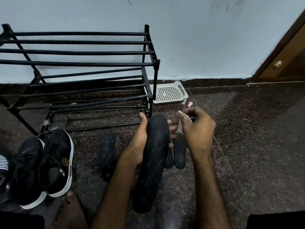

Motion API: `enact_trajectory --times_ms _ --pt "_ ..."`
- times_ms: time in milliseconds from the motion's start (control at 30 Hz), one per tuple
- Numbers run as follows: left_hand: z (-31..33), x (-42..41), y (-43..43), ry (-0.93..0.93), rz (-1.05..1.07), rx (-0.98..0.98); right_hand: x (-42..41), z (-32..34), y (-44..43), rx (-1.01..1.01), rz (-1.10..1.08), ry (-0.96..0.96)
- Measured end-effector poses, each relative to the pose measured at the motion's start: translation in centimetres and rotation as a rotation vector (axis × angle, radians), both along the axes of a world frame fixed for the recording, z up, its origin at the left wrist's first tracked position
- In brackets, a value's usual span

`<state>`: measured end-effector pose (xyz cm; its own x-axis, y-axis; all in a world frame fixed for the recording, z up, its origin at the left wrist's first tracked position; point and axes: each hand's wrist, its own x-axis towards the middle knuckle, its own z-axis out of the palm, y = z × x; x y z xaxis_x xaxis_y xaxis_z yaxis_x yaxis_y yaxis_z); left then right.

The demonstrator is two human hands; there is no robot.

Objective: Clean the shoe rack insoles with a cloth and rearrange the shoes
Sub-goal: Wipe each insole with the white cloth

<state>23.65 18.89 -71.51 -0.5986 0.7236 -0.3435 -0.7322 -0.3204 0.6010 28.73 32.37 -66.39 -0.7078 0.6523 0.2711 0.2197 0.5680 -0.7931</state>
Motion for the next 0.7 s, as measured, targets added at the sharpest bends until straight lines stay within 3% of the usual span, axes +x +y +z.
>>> enact_trajectory --times_ms 333,433,600,700 --pt "-0.3 -0.3 -0.7 0.087 -0.122 -0.02 0.0 -2.4 -0.6 -0.464 0.28 -0.176" --pt "-0.3 0.0 -0.7 0.073 -0.154 0.013 -0.3 -2.4 -0.3 -0.315 0.241 -0.199" --pt "-1.0 0.6 -0.9 0.067 -0.256 0.057 -1.2 -1.3 0.6 -0.197 0.117 -0.08" --pt "-1.7 0.5 -0.7 0.074 -0.227 0.077 -1.1 -1.1 0.5 -0.274 0.069 0.024"
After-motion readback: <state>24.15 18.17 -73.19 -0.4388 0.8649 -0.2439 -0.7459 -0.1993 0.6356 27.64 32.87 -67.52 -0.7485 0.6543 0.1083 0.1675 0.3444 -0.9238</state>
